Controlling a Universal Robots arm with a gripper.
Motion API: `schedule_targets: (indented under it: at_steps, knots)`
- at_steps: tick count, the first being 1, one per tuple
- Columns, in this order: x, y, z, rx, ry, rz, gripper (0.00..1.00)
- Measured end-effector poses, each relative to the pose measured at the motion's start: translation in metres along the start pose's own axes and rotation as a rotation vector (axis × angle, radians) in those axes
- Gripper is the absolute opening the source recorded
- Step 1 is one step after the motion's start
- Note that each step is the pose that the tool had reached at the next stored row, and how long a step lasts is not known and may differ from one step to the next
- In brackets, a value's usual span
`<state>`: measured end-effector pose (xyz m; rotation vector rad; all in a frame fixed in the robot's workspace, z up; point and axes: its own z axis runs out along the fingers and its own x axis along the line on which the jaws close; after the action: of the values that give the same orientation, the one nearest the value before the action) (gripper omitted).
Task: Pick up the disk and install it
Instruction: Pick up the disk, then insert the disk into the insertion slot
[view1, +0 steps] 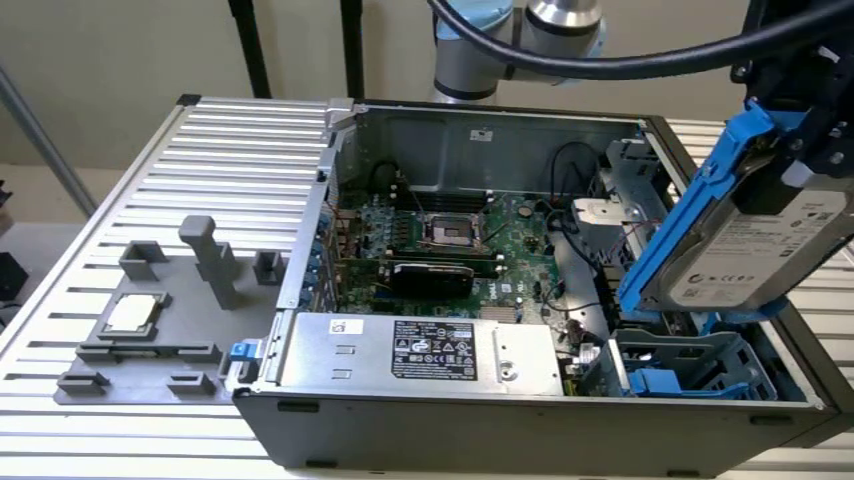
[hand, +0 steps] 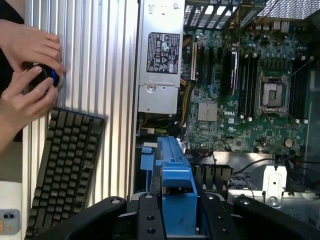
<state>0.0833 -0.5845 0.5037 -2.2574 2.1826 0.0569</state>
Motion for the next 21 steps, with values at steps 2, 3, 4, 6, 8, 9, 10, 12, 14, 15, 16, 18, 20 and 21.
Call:
schedule_targets:
  at_steps: [2,3,4,6,8,9,10,12,14,15,16,18,20,21]
  knots:
    - [0.005,-0.0067,0.0004,0.0000,0.0002,0.000,0.33]
    - [0.007,-0.0099,0.0007,0.0000,0.0001,0.000,0.33]
    - [0.009,-0.0130,0.0010,0.0000,0.0002,0.000,0.33]
    - [0.012,-0.0181,0.0023,0.0001,0.0000,0.000,0.33]
    - [0.012,-0.0213,0.0040,0.0021,0.0001,0.000,0.33]
    - [0.013,-0.0224,0.0048,0.0039,0.0004,0.000,0.33]
    - [0.013,-0.0232,0.0057,0.0056,0.0005,0.000,0.33]
    - [0.013,-0.0233,0.0063,0.0067,0.0003,0.004,0.33]
    - [0.013,-0.0234,0.0064,0.0068,0.0002,0.004,0.33]
    - [0.013,-0.0234,0.0064,0.0068,0.0001,0.004,0.33]
    - [0.013,-0.0234,0.0064,0.0068,0.0001,0.004,0.33]
    - [0.013,-0.0234,0.0064,0.0068,0.0001,0.004,0.33]
    - [0.013,-0.0233,0.0064,0.0068,0.0002,0.004,0.33]
    - [0.013,-0.0234,0.0064,0.0068,0.0001,0.004,0.33]
